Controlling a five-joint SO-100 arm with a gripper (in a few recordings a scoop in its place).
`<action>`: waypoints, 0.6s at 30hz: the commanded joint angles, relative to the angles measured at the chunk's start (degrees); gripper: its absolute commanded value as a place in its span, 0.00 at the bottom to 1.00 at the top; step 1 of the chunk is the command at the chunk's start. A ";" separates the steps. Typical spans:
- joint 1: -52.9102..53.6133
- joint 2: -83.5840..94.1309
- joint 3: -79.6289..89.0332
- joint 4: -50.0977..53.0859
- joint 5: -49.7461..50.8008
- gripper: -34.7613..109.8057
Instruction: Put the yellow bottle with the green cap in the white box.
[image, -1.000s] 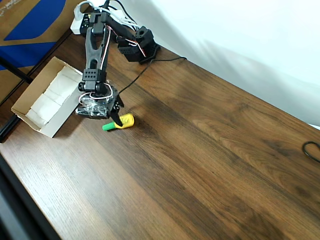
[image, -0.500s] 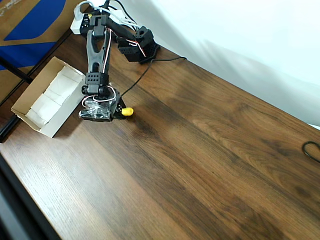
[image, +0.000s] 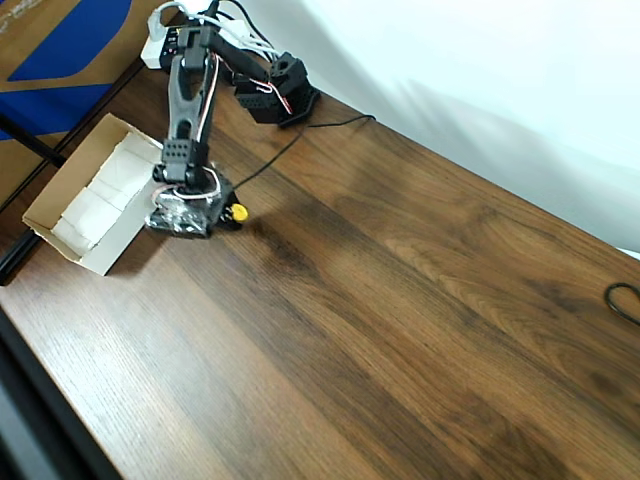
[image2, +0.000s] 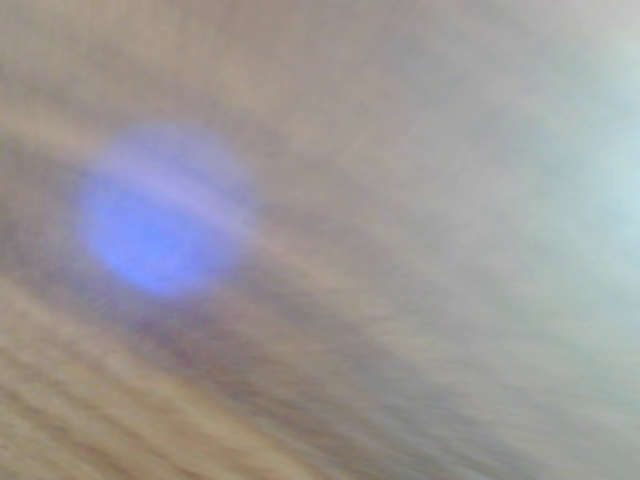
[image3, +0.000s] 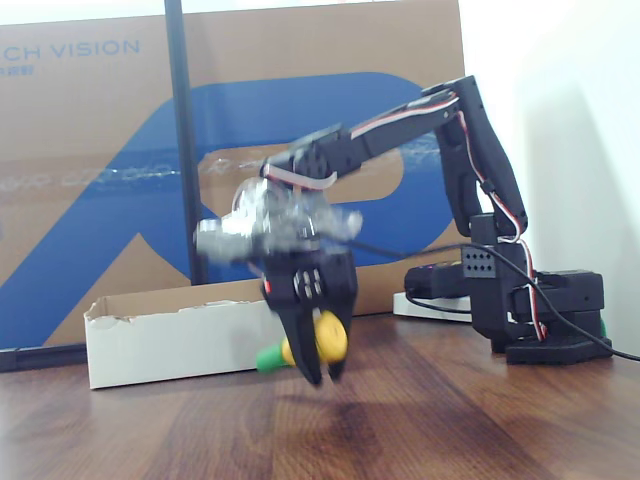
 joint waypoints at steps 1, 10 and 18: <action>1.05 10.46 1.41 1.14 -0.88 0.24; 10.63 25.66 4.57 2.29 2.90 0.24; 22.68 33.22 5.89 2.46 4.66 0.24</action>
